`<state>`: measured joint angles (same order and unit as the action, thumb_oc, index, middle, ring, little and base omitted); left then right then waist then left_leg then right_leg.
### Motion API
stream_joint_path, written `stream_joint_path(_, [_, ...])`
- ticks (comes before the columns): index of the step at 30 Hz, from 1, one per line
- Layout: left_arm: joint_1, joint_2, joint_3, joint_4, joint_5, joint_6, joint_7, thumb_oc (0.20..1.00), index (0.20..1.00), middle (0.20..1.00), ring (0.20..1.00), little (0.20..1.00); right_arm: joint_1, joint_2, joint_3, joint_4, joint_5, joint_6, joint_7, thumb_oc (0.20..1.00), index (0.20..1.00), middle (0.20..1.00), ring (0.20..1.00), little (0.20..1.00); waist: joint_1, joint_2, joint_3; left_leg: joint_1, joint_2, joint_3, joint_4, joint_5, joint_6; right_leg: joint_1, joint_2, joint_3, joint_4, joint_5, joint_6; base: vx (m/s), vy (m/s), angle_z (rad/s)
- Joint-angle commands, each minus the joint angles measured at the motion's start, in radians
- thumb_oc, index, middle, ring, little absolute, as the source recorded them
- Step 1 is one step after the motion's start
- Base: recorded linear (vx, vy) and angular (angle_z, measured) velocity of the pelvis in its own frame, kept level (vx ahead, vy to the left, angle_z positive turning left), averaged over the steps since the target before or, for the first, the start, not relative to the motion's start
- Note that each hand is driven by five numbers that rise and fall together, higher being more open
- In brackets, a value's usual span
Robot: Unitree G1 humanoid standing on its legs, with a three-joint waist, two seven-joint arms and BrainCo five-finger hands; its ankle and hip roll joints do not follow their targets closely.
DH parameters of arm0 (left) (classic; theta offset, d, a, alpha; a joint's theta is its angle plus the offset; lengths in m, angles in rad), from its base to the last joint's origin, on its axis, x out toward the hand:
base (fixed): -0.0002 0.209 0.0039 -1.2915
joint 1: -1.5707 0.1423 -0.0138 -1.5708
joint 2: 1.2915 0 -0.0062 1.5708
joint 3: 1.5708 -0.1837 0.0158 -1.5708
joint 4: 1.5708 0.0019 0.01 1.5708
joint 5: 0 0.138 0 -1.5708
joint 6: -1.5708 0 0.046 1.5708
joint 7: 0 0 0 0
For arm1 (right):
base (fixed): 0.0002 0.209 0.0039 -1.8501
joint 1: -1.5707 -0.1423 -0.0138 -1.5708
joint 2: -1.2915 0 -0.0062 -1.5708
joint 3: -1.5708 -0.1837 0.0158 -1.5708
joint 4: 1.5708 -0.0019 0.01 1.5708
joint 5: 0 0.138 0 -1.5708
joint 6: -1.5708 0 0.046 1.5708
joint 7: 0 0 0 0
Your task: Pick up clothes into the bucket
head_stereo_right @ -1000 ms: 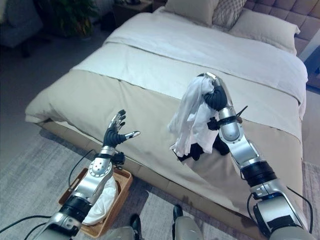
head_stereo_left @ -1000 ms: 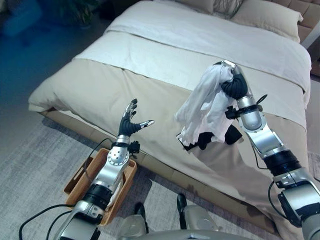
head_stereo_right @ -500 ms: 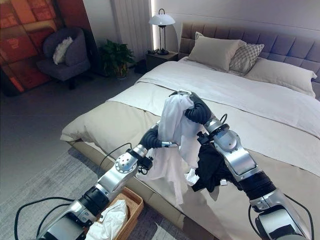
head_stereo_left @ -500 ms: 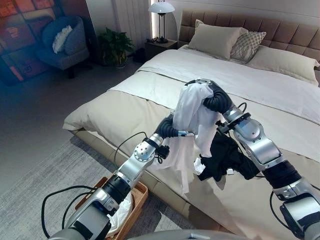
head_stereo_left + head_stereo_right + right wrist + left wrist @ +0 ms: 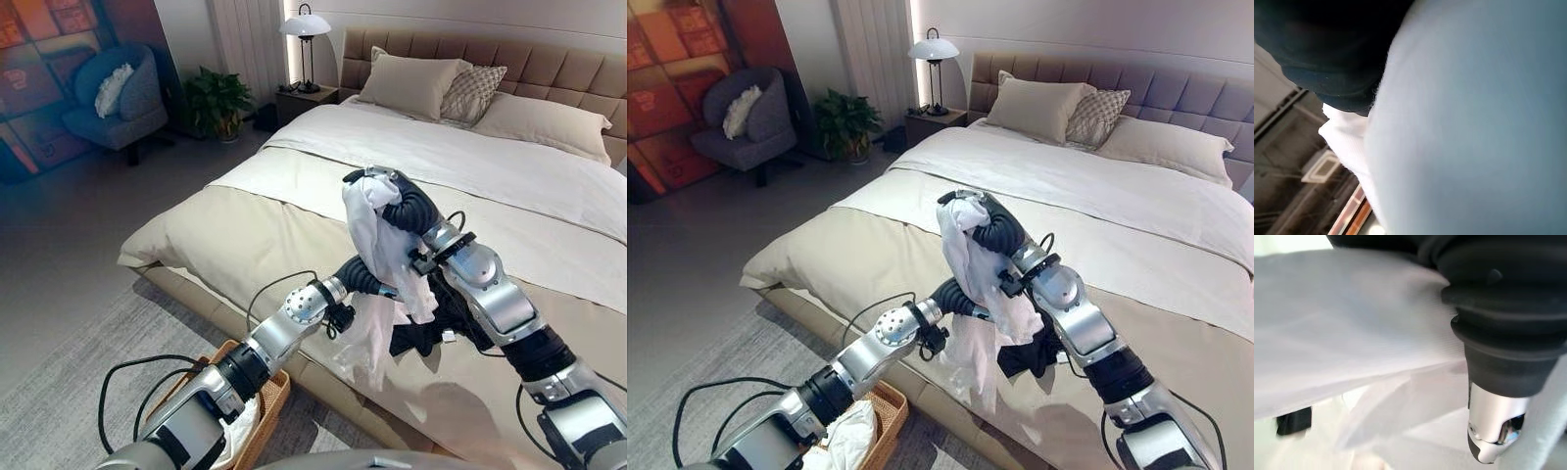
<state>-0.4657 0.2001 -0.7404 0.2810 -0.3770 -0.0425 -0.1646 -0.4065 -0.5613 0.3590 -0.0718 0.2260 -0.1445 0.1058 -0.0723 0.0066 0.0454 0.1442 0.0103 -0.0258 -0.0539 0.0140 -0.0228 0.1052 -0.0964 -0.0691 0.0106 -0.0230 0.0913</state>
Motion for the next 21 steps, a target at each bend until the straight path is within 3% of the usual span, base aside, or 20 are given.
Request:
stream_joint_path(1, [-0.108,-0.085,-0.068,0.097,-0.050,-0.015,-0.032,0.200,0.200,0.200,0.200,0.200,-0.060,0.060,-0.100,-0.113,0.093,-0.067,-0.016,0.200,0.200,0.200,0.200,0.200,-0.006,-0.040,-0.035,-0.035,-0.039,-0.019,0.075,-0.086,0.018,-0.036,-0.045,-0.029,0.061,0.001,0.057,0.00,0.000,0.00])
stream_joint_path(2, [-0.108,-0.085,-0.068,0.097,-0.050,-0.015,-0.032,0.200,0.200,0.200,0.200,0.200,-0.060,0.060,-0.100,-0.113,0.093,-0.067,-0.016,0.200,0.200,0.200,0.200,0.200,-0.006,-0.040,-0.035,-0.035,-0.039,-0.019,0.075,-0.086,0.018,-0.036,-0.045,-0.029,0.061,0.001,0.057,0.00,0.000,0.00])
stream_joint_path(3, [-0.087,-0.085,-0.051,0.099,-0.071,-0.023,-0.015,0.200,0.200,0.200,0.200,0.200,-0.049,0.075,-0.112,-0.130,0.111,-0.072,-0.026,0.266,0.266,0.266,0.266,0.266,-0.006,-0.041,-0.032,-0.037,-0.040,-0.019,0.077,-0.087,0.019,-0.039,-0.046,-0.026,0.063,0.001,0.057,0.00,0.000,0.00])
stream_joint_path(4, [-0.073,-0.085,-0.042,0.102,-0.078,-0.026,-0.006,0.200,0.200,0.200,0.200,0.200,-0.040,0.081,-0.122,-0.138,0.114,-0.075,-0.035,0.696,0.696,0.696,0.696,0.696,-0.007,-0.042,-0.032,-0.038,-0.039,-0.017,0.077,-0.087,0.019,-0.041,-0.047,-0.025,0.064,0.002,0.058,0.00,0.000,0.00])
stream_joint_path(5, [-0.055,-0.084,-0.029,0.102,-0.087,-0.033,0.007,0.200,0.200,0.200,0.200,0.200,-0.028,0.089,-0.133,-0.148,0.120,-0.080,-0.047,1.000,1.000,1.000,1.000,1.000,-0.007,-0.043,-0.032,-0.039,-0.039,-0.016,0.079,-0.087,0.019,-0.042,-0.047,-0.023,0.065,0.002,0.058,0.00,0.000,0.00])
stream_joint_path(10, [0.002,-0.017,0.069,0.042,0.011,-0.082,0.068,0.200,0.200,0.200,0.200,0.200,0.061,0.098,-0.210,-0.166,0.120,-0.099,-0.095,1.000,1.000,1.000,1.000,1.000,-0.004,-0.050,-0.027,-0.043,-0.040,-0.016,0.081,-0.088,0.020,-0.046,-0.047,-0.021,0.068,0.001,0.058,0.00,0.000,0.00])
stream_joint_path(15, [0.107,0.042,0.195,-0.024,0.011,-0.104,0.119,0.200,0.200,0.200,0.200,0.200,0.199,0.145,-0.300,-0.159,0.205,-0.119,-0.139,1.000,1.000,1.000,1.000,1.000,-0.005,-0.055,-0.029,-0.043,-0.040,-0.011,0.080,-0.088,0.020,-0.047,-0.047,-0.020,0.067,0.003,0.059,0.00,0.000,0.00])
stream_joint_path(21, [0.266,0.178,0.431,-0.181,0.082,-0.139,0.149,0.200,0.200,0.200,0.200,0.200,0.392,0.220,-0.415,-0.008,0.275,-0.113,-0.165,1.000,1.000,1.000,1.000,1.000,-0.008,-0.054,-0.029,-0.038,-0.037,-0.002,0.075,-0.096,0.016,-0.047,-0.045,-0.016,0.063,-0.002,0.060,0.00,0.008,-0.01])
